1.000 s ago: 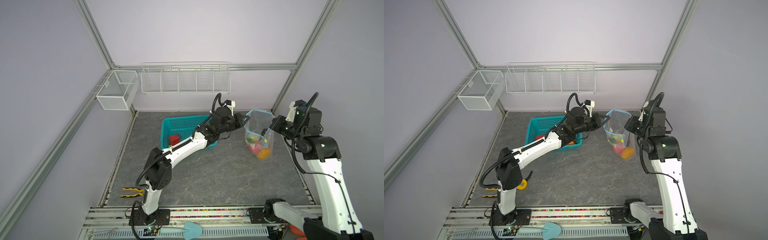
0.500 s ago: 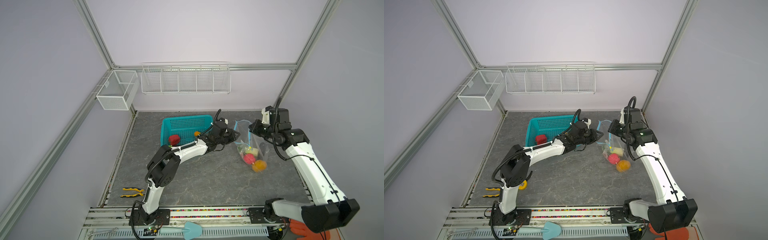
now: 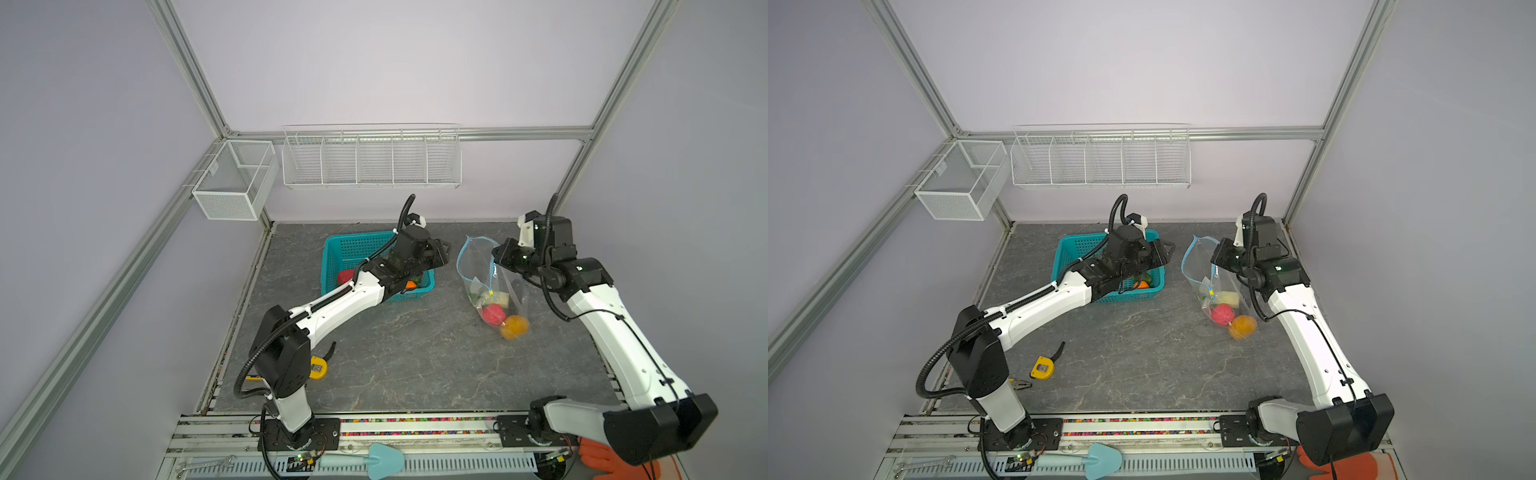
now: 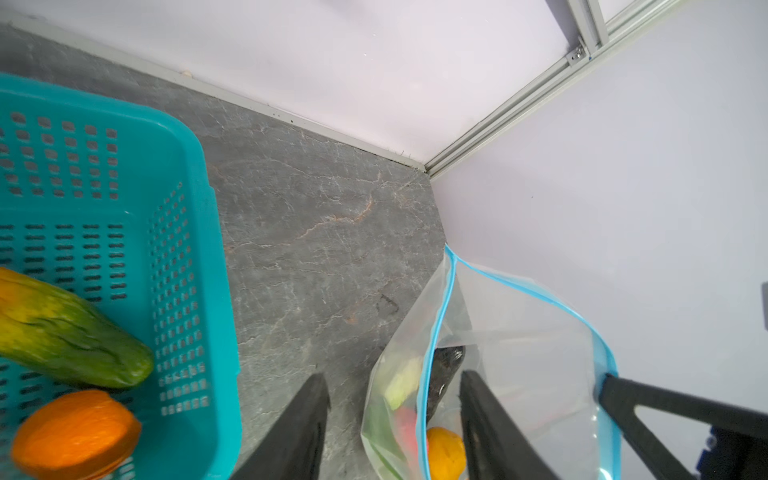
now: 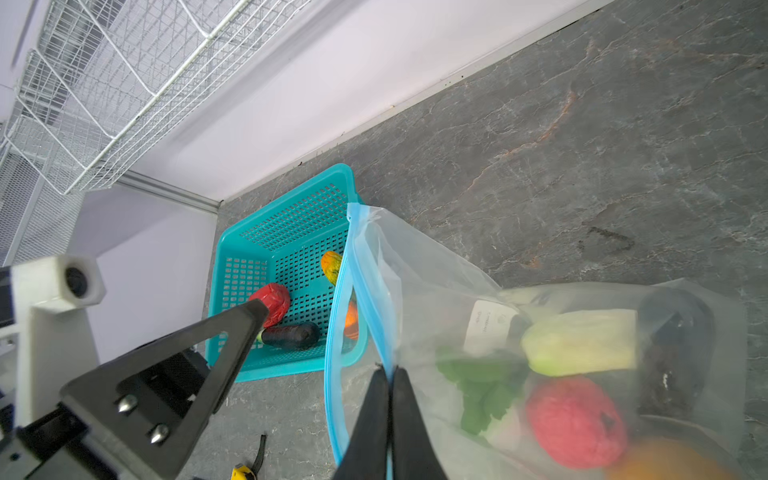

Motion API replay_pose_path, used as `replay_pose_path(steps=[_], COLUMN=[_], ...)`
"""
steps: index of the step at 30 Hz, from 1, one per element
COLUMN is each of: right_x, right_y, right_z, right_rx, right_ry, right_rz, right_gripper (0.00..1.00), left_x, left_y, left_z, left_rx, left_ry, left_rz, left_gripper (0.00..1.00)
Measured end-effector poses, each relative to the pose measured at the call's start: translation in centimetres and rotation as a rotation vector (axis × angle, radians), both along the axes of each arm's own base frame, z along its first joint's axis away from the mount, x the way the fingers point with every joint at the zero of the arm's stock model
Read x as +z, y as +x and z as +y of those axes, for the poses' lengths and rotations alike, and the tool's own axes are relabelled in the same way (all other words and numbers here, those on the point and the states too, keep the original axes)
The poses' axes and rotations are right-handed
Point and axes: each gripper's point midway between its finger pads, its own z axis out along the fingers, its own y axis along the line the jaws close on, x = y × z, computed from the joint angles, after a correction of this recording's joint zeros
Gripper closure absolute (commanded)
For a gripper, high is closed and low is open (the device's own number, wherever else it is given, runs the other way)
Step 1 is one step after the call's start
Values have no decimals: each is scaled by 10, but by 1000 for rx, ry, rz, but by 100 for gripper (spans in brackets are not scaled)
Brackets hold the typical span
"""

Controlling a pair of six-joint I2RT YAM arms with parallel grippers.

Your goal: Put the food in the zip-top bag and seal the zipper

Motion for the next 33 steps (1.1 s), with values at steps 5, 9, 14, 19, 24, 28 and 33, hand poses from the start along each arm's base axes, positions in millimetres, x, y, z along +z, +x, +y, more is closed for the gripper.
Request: replay_pose_path(steps=[5,9,14,19,24,28,33], right_x=[-3,-4,-9,-9,-10,-11,-12], right_y=[1,0,-1,-2,-2,-2,-2], right_z=[4,6,7,11,13,13,15], right_rx=[7,7,7,10,13,11,14], right_ry=[-9,-18,-27,-31,-36,-36,-35], right_rz=[3,2,10,10,11,9,12], right_gripper=[93,93,93,93,93,93,93], left_x=[-11,-16,-34,-53,-57,-59,-83], left_y=[2,15,22,24,29,31,35], left_z=[18,42,65,85,113,128,137], left_rx=[7,49,95,163,282,346,387], left_ry=[124,203,285,420,542,615,713], left_rz=[10,21,60,101,117,138,176], left_gripper=[47,48,43,43,43,43,43])
